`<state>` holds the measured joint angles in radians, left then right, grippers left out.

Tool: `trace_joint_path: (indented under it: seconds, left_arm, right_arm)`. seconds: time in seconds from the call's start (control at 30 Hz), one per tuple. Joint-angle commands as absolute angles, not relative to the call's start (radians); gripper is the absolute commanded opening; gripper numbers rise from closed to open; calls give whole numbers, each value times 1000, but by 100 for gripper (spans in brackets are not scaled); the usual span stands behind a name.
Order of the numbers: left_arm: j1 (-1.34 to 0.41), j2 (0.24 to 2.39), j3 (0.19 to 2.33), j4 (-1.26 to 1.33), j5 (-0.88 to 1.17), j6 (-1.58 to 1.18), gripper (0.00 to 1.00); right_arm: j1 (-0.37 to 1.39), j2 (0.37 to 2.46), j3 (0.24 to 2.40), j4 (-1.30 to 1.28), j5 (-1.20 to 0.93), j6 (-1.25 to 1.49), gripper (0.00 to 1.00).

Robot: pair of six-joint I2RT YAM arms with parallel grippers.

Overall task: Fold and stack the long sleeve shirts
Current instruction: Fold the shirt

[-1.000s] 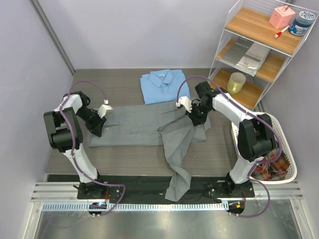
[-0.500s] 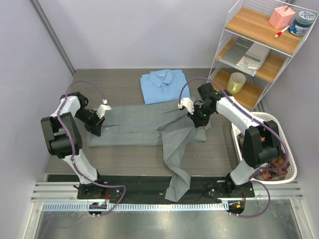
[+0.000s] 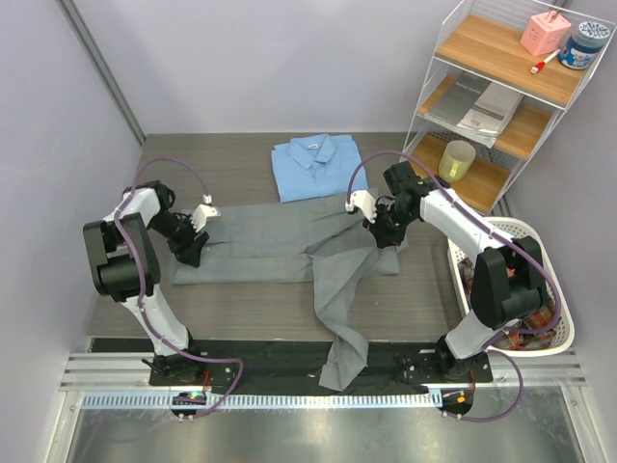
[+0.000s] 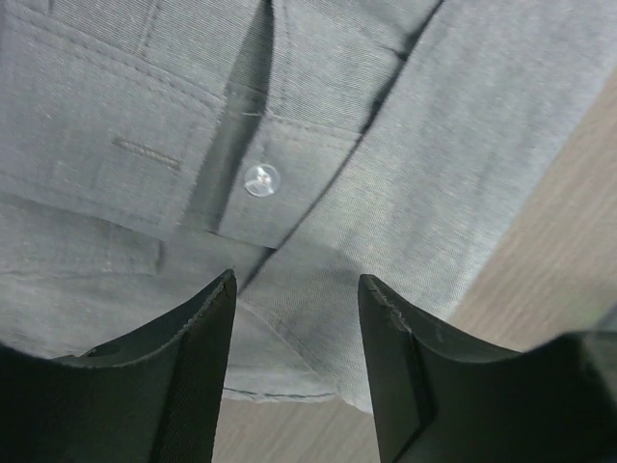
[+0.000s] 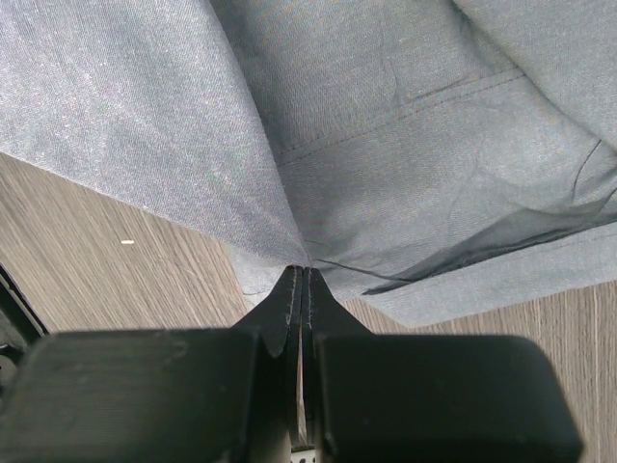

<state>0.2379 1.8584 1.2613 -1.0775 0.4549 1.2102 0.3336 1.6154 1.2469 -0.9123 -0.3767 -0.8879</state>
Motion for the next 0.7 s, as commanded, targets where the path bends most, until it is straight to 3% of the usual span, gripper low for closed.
trace_joint_path:
  seconds: [0.0, 0.1, 0.2, 0.5, 0.67]
  left_arm:
    - [222, 1858, 1246, -1014, 443, 1279, 56]
    - [213, 1852, 1209, -994, 431, 1315, 55]
    - [209, 1844, 1172, -985, 408, 1339, 46]
    - [225, 1749, 1155, -1066, 414, 1348, 1]
    - [227, 1674, 1166, -1152, 463, 1400, 0]
  right_arm:
    - [333, 1617, 1255, -904, -391, -879, 1]
    - [336, 1620, 1255, -904, -391, -874, 1]
    - [334, 1620, 1256, -904, -390, -870, 1]
    - [337, 1617, 1261, -908, -384, -867, 1]
    - [337, 1605, 1247, -913, -379, -865, 1]
